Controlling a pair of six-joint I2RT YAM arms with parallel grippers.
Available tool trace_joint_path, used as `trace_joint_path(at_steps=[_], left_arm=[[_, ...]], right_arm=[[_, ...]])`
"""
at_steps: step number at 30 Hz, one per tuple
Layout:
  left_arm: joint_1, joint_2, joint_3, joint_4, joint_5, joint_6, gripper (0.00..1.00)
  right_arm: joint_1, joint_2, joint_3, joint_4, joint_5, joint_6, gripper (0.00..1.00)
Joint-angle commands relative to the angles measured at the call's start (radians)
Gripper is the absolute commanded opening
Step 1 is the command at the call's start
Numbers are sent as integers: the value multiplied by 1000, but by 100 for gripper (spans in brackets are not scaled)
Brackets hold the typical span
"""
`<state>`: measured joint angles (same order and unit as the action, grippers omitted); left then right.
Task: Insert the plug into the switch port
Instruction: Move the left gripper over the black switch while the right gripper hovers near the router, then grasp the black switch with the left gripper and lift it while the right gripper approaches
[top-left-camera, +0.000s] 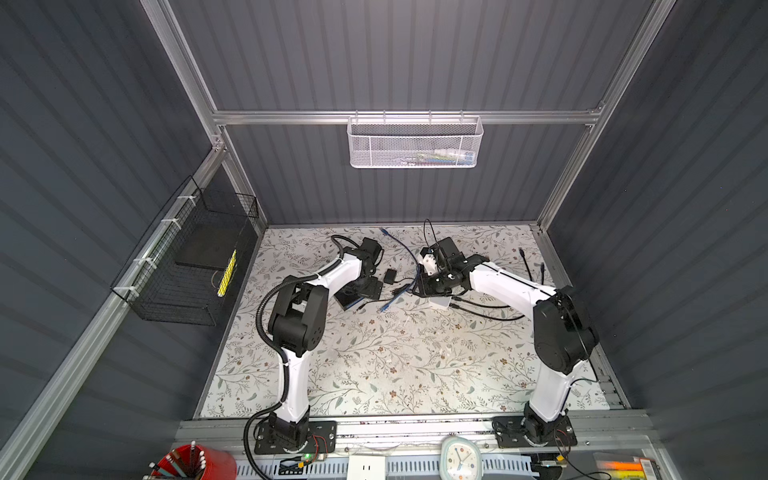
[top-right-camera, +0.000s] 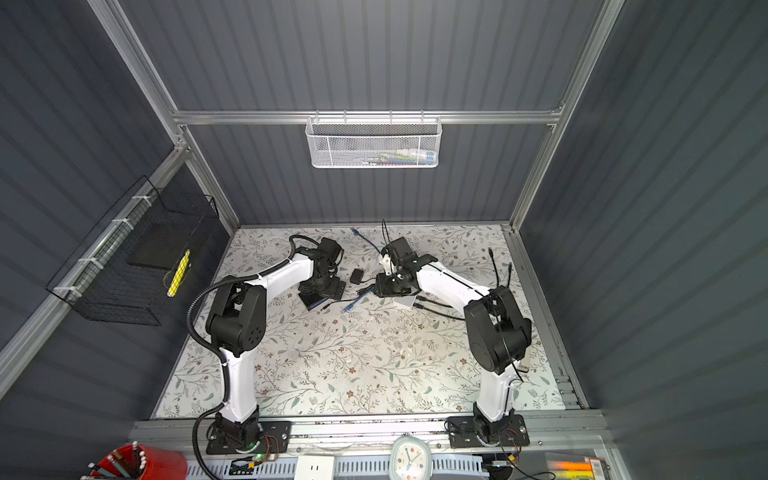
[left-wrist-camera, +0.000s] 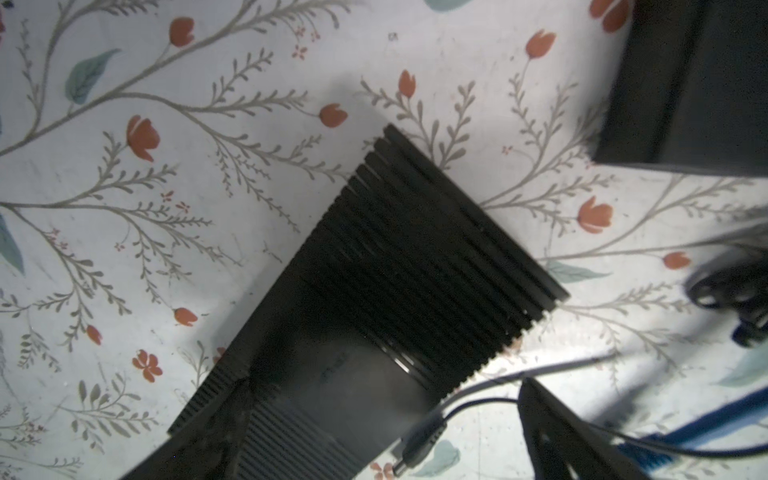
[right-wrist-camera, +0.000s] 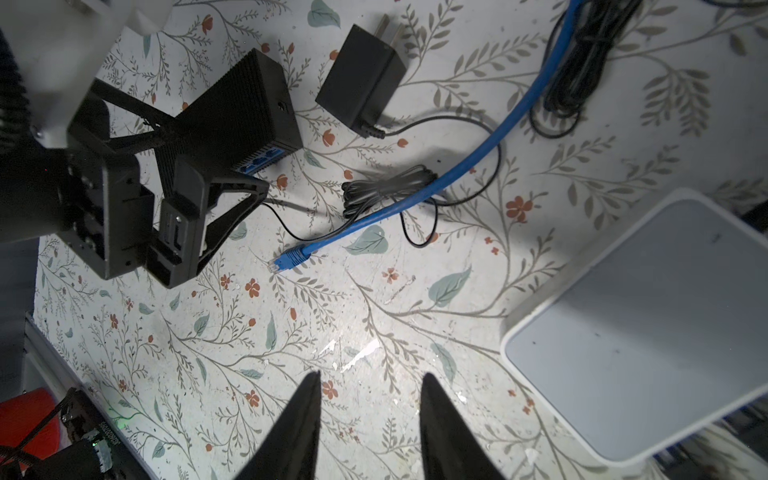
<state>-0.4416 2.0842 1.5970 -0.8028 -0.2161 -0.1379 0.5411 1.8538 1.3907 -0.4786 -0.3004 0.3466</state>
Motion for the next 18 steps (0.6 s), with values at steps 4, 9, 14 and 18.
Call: trace_joint_path(at_steps=[4,9,14,18], left_arm=[[18,97,66,-62,-5,39,99],[38,105,75,-50,-23,56,100],[41,110,62,-36,-5,78,100],[41,140,78,-63,38,75,79]], right_arm=[[-10,-61,-41,16,-15,-14,41],[-22,-83,-70,21,-16,-13,41],[-31,-98,-85,25,-16,-15,41],[-35,-103,-91,25,-13,-12,41]])
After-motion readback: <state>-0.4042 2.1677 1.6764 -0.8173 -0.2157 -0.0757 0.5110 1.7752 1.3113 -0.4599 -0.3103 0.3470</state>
